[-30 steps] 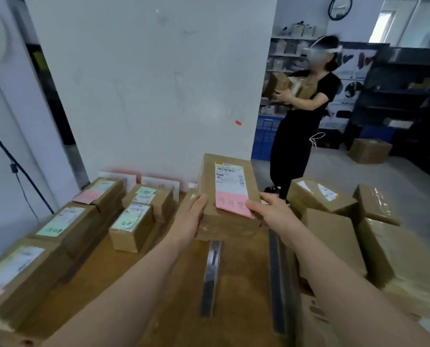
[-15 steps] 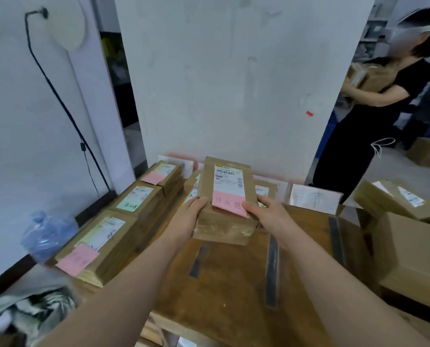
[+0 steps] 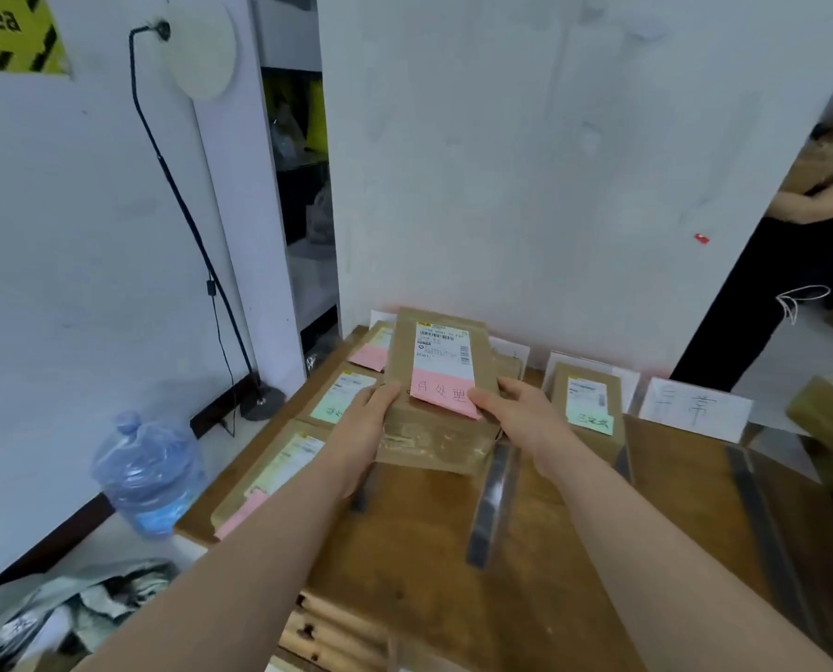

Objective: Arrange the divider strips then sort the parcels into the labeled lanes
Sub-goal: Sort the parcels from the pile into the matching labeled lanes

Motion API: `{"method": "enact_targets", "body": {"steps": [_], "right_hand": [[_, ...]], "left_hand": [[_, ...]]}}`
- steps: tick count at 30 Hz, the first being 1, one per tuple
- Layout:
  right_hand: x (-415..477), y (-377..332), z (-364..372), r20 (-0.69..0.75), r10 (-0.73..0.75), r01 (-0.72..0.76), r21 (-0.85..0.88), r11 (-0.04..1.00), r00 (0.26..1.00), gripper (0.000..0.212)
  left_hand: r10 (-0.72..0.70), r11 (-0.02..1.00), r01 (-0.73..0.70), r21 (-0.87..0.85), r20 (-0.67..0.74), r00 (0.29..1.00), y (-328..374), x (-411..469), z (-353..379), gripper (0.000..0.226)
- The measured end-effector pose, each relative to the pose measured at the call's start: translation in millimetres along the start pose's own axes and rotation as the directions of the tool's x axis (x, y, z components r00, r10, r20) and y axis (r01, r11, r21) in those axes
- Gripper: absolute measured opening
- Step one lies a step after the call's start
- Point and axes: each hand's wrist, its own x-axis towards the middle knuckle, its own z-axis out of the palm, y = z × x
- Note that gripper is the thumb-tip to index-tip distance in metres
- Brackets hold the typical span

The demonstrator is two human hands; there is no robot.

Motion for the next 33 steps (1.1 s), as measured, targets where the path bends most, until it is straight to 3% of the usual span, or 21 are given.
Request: {"method": "enact_targets", "body": {"steps": [7,14,20,24,33], "right_hand": [[43.4,-23.6,85.9,-0.055,0.030,-0.027,0.060,0.998,0.998,0.024],[100.3,-33.3,123.1,-0.102,0.056,-0.052,0.046,0.998,0.993,0.038],[168.1,-30.5,133.0,-0.115,0.072,-0.069,0.037,0.997,0.991,0.048],[207.9,-22.6,141.2,-0.128,0.086,-0.084,0.018,0.996,0.988,0.048],[261.9,-2.1,161.8,-0.191,0.153,-0.158,-0.012,0.987,0.970,0.048]], "left_hand": [[0.040,0.996,-0.053,0.078,0.159,0.987,14.8,73.5,-82.2,0.024],[-0.001,0.997,-0.015,0.075,0.211,0.978,29.3,141.8,-109.0,0.031],[0.025,0.998,-0.038,0.056,0.214,0.976,34.9,202.3,-110.9,0.062],[0.026,0.992,-0.052,0.112,0.223,0.974,29.6,246.8,-112.0,0.037],[-0.037,0.991,0.002,0.134,0.261,0.965,4.8,328.8,-116.3,0.033]]}}
